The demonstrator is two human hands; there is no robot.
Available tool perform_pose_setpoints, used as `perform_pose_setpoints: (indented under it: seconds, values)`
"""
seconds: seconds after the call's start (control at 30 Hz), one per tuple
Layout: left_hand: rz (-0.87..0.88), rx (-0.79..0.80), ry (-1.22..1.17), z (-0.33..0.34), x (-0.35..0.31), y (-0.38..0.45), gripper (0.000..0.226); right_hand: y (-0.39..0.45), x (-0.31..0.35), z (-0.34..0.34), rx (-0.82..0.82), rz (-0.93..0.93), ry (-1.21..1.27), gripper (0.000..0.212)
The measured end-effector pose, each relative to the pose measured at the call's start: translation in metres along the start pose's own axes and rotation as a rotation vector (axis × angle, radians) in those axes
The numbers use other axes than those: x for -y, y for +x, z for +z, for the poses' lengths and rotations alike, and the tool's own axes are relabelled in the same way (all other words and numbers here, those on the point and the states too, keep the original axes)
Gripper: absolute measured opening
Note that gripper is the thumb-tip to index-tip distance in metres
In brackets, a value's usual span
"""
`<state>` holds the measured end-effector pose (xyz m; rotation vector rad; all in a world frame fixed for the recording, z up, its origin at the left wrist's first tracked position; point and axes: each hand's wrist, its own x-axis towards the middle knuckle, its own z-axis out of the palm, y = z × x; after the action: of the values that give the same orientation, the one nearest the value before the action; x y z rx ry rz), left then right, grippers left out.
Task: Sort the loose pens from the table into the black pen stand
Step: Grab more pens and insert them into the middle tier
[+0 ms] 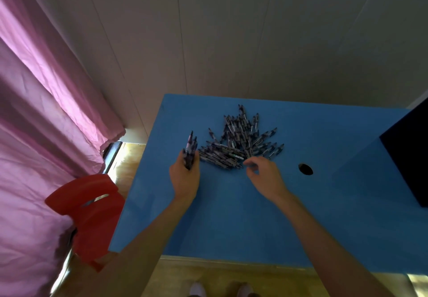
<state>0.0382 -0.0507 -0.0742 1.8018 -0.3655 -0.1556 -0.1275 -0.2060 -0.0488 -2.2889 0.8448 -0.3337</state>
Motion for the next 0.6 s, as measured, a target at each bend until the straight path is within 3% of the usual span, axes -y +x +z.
perform_pose_setpoints:
  seconds: [0.1, 0.3, 0.5, 0.6]
  values:
    - [0.067, -0.084, 0.059, 0.001, 0.007, 0.007, 0.042, 0.004, 0.0, 0.004, -0.012, -0.026, -0.026, 0.02]
    - [0.037, -0.005, -0.009, 0.003, 0.016, 0.0, 0.021, -0.002, -0.003, 0.002, -0.02, -0.039, -0.044, 0.02]
    - [0.042, -0.017, -0.047, 0.007, 0.003, 0.001, 0.026, -0.005, -0.006, -0.008, -0.047, -0.028, -0.059, 0.021]
    - [0.011, -0.036, -0.012, 0.009, 0.006, 0.004, 0.041, -0.004, -0.006, -0.011, -0.047, -0.019, -0.068, 0.02]
